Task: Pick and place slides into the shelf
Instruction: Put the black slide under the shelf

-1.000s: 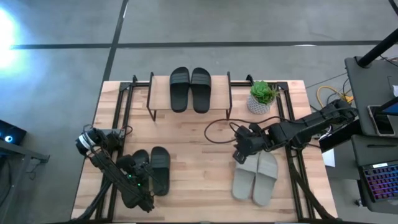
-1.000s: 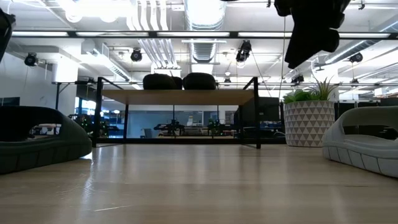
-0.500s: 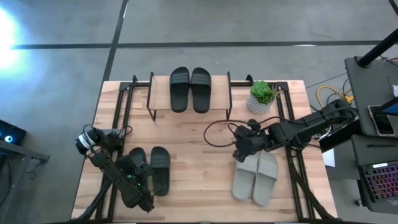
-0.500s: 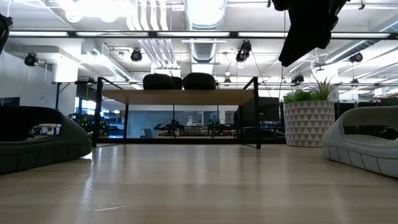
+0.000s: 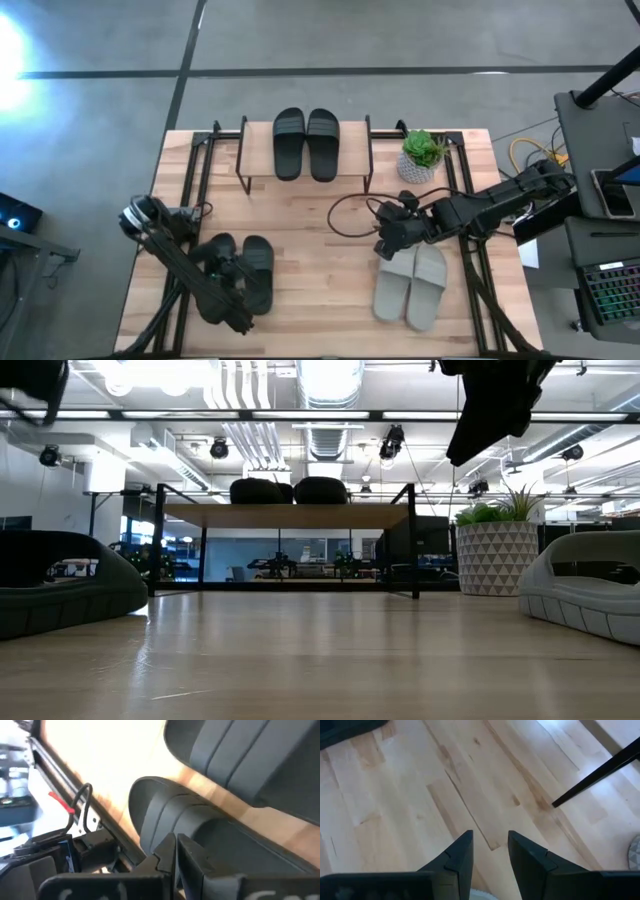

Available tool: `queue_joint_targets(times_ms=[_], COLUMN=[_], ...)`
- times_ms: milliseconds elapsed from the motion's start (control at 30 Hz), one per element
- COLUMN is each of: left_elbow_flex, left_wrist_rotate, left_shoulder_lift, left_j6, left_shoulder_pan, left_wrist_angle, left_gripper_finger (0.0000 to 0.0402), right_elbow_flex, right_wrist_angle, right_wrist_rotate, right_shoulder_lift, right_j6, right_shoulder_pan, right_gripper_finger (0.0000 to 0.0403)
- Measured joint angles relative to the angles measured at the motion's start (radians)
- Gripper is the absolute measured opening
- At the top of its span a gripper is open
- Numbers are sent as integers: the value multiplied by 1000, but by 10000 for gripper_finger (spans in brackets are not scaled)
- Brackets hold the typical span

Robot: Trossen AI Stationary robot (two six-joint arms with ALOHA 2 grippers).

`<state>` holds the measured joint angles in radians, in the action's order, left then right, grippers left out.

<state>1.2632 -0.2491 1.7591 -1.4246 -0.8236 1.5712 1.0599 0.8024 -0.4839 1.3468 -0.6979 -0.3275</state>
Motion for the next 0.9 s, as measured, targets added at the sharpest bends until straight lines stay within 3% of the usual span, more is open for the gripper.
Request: queue_joint_targets(times_ms=[200,400,700,900], left_elbow_flex=[-5,-9,-34,-60], left_wrist_rotate=[4,-22,-20,4], left_shoulder_lift=[-96,-205,-210,-75], left_j6=[3,9,22,77], left_shoulder_pan=[-53,-150,-171,-171], left_wrist_angle=[-24,-221,-168,-153], left_gripper_finger=[1,14,155,211], right_elbow_flex=[0,0,0,-12], right_wrist_angle=[0,7,8,8], right_wrist_rotate=[-15,-16,-16,-17], right_shoulder_lift=[-20,-30,-25,-11], right_j6=[-5,1,18,18], right_shoulder_pan=[1,1,1,1], right_gripper_finger=[112,112,112,112])
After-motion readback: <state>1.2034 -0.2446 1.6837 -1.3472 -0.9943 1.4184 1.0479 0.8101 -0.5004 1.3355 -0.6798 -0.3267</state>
